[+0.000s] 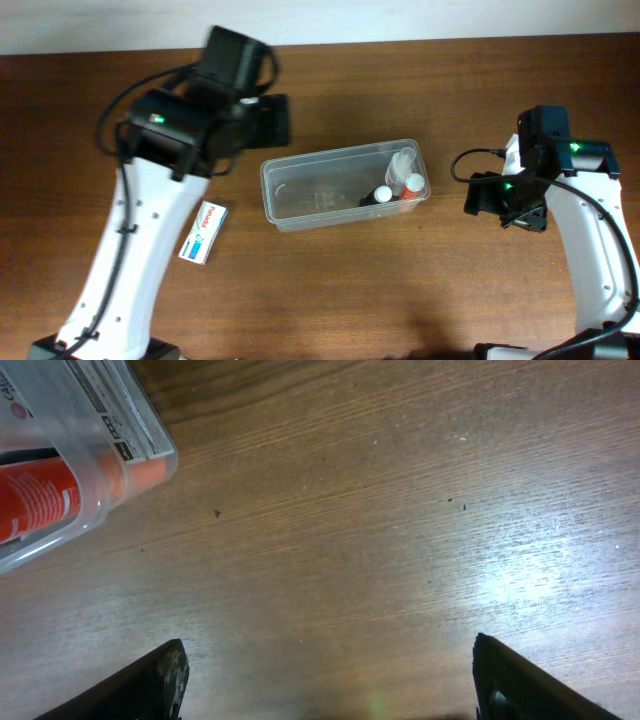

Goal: Pack container
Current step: 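Move the left gripper to the white Panadol box and grasp it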

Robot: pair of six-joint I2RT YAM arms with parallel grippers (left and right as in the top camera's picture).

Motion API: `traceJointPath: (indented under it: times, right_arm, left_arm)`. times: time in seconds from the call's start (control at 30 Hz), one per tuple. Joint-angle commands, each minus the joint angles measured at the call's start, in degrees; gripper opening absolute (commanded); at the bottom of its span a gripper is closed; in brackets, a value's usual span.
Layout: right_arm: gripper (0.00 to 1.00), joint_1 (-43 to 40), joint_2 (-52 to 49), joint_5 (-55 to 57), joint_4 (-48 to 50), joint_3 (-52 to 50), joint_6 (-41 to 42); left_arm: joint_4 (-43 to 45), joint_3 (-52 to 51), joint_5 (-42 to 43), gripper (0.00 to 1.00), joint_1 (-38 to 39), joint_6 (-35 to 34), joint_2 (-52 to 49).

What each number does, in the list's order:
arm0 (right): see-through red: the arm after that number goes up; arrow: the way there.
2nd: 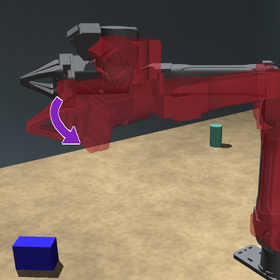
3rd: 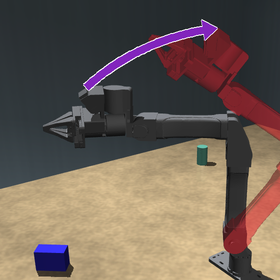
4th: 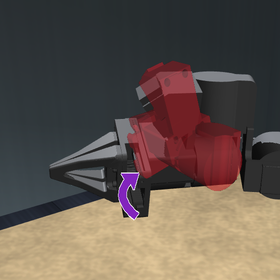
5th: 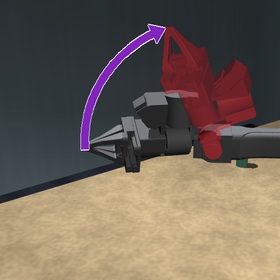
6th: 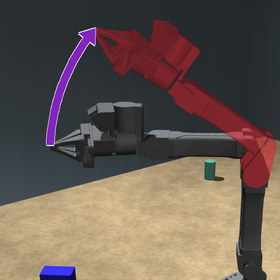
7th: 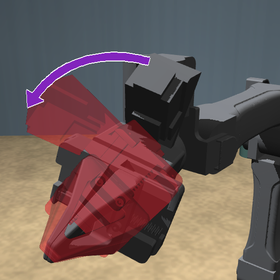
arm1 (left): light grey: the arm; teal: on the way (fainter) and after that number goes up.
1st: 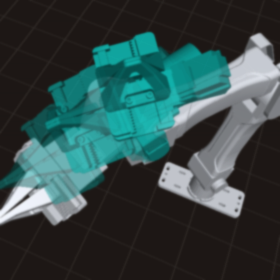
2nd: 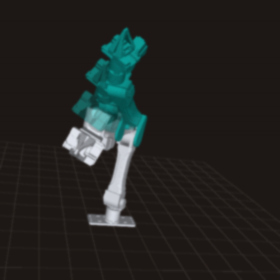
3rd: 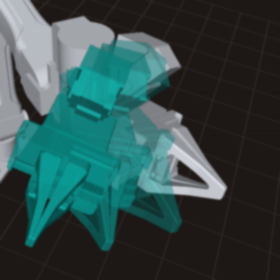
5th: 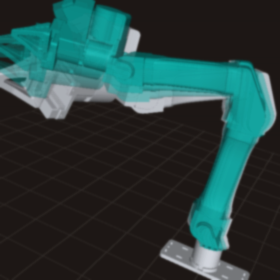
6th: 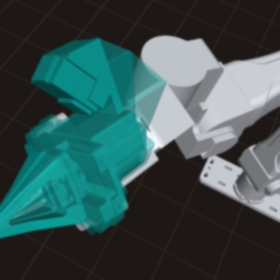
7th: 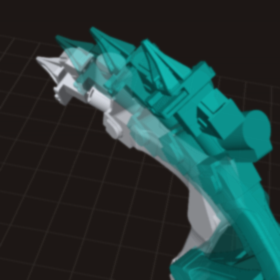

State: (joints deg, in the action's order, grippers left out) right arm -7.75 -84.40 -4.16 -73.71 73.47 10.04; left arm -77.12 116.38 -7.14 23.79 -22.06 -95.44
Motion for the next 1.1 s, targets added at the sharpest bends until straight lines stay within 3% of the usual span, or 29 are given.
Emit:
traceJointPath:
  times: [0.0,0.17,0.37,0.5,0.53,0.63,0.8,0.93,1.07]
  right_arm:
    - [0.83,-0.2,0.0,-0.6,0.0,-0.3,-0.6]
    - [0.83,-0.2,0.0,-0.6,0.0,-0.3,-0.6]
    - [0.83,-0.2,0.0,-0.6,0.1,-0.3,-0.6]
    - [0.83,-0.2,0.0,-0.5,0.0,-0.3,-0.6]
    - [0.83,-0.2,0.0,-0.6,0.0,-0.3,-0.6]
    - [0.83,-0.2,0.0,-0.6,0.0,-0.3,-0.6]
    - [0.83,-0.2,0.0,-0.6,0.0,-0.3,-0.6]
    - [0.83,-0.2,0.0,-0.6,0.0,-0.3,-0.6]
    - [0.83,-0.2,0.0,-0.6,0.0,-0.3,-0.6]
  left_arm:
    - [-5.0,-0.5,-1.7,0.85,-8.1,-1.5,0.4]
    - [-9.2,-1.4,-1.3,0.86,-15.1,-3.1,0.5]
    - [-8.6,-11.1,-1.3,0.86,-16.5,2.9,0.5]
    - [-0.5,-24.2,-0.9,0.87,-17.4,4.3,0.5]
    - [2.1,-27.3,0.4,0.92,-17.9,6.4,0.5]
    - [8.7,-36.7,4.7,0.93,-18.4,14.1,0.3]
    - [17.3,-50.1,4.6,0.96,-18.5,16.6,-0.4]
    - [21.9,-55.3,4.6,0.98,-19.7,16.6,-1.1]
    - [24.6,-56.8,4.8,0.99,-21.4,20.9,-2.7]
